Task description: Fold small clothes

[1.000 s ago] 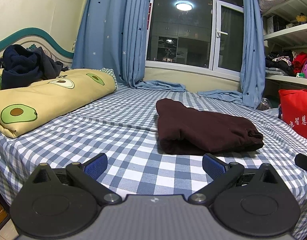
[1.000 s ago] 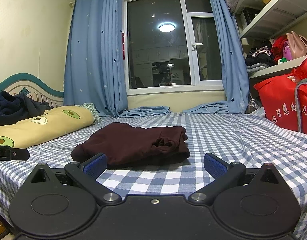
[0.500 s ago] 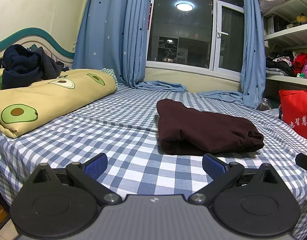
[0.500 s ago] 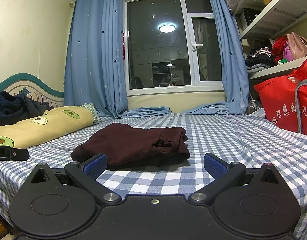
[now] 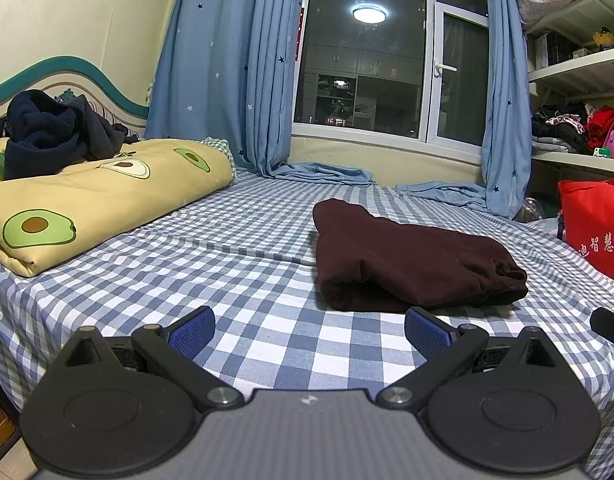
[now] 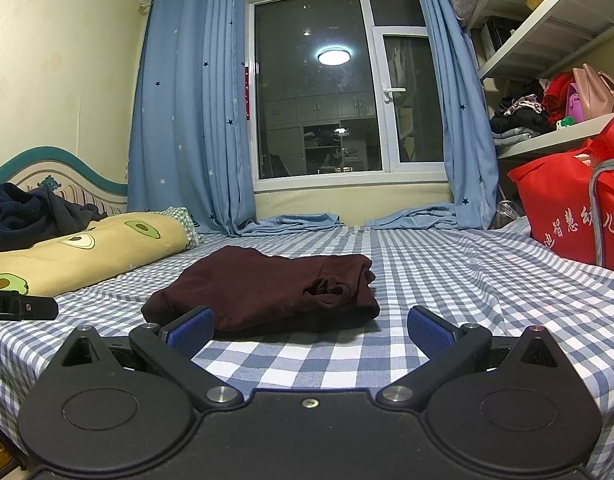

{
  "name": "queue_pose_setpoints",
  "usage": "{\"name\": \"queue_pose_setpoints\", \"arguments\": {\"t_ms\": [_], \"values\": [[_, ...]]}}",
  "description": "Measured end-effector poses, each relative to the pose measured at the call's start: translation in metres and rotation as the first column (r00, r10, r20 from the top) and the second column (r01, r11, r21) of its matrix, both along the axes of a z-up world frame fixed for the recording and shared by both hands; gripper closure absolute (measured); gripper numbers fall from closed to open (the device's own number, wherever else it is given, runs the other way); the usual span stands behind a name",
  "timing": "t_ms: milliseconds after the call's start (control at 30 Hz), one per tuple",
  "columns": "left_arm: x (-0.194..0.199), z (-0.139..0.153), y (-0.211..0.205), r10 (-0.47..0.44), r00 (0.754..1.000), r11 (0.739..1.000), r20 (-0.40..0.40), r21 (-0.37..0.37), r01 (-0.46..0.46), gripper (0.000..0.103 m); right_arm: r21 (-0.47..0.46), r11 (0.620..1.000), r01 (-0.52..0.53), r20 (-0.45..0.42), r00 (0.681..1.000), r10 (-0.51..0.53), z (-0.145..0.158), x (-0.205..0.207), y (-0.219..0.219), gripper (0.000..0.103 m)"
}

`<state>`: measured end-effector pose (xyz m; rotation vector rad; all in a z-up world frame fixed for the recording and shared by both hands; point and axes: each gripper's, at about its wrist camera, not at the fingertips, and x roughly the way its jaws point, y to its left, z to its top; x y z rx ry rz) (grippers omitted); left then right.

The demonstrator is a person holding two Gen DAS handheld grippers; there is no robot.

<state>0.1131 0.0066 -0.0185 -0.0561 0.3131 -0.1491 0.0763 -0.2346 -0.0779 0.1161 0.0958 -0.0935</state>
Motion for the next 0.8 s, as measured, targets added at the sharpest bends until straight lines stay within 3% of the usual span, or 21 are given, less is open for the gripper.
{"name": "queue_pose_setpoints", "arguments": {"t_ms": [800], "values": [[0.0045, 0.0037, -0.0034, -0.016, 1.0, 1.0, -0.007, 0.008, 0.016, 0.001, -0.007, 1.0, -0.01, -0.003, 1.0, 0.01, 0.0028, 0.0026, 0.0007, 0.0]]}}
